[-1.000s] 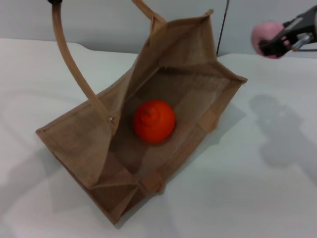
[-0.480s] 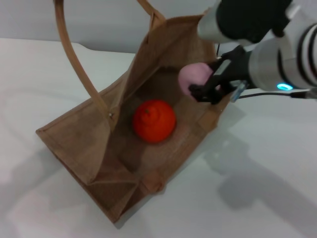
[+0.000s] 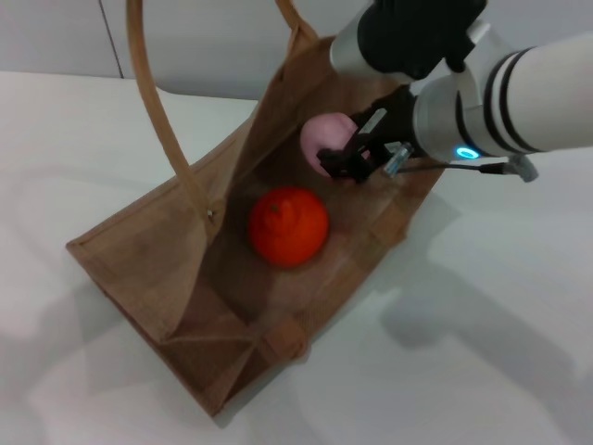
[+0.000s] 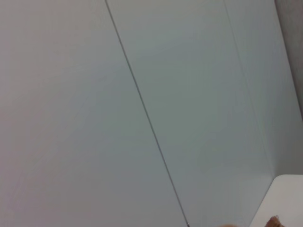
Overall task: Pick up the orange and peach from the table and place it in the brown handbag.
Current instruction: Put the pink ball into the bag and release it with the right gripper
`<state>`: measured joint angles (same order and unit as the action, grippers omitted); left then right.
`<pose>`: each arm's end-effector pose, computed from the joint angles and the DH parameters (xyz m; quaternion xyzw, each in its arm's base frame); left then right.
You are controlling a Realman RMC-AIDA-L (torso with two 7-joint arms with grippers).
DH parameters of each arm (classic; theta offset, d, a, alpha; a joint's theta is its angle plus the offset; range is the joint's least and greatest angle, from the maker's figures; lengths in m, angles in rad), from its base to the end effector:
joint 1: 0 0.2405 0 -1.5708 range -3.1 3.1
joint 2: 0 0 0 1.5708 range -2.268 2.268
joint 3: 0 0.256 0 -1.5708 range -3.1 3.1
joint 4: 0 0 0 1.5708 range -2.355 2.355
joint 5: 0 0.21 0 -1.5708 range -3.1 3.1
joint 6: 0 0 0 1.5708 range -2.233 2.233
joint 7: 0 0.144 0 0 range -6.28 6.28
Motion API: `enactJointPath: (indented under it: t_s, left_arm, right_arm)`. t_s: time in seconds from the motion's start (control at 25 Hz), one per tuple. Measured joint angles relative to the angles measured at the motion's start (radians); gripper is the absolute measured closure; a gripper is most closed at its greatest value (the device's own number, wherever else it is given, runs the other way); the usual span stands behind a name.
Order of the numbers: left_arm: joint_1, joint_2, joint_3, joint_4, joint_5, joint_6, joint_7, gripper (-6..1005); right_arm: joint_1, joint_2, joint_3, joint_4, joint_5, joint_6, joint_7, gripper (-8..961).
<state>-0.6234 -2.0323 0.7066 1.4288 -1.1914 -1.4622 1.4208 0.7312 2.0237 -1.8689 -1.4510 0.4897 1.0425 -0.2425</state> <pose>-0.1348 0.3941 0.1586 -0.9131 -0.0190 -0.2025 0.3533 0.0638 0.3776 -0.0549 -0.9417 0.1433 -0.0605 0.2983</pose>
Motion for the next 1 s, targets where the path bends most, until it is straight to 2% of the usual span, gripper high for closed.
enactJointPath:
  t_s: [0.44,0.68,0.92,1.0]
  left_arm:
    - [-0.003,0.000,0.011,0.007,-0.001,-0.003,-0.006,744]
    - [-0.002,0.000,0.013,0.007,-0.001,-0.003,-0.007,741]
    - [0.002,0.000,0.013,0.007,0.004,0.003,-0.007,739]
    - [0.006,0.000,0.012,0.007,0.005,0.004,-0.007,739]
  right_arm:
    - [0.085,0.001,-0.010,0.130,0.002,-0.035,0.010,408]
    - [0.104,0.001,-0.009,0.130,0.001,-0.038,0.025,415]
    - [0.113,0.001,-0.001,0.140,0.001,-0.030,0.026,183]
    - [0.110,-0.001,0.000,0.141,0.001,-0.027,0.026,162]
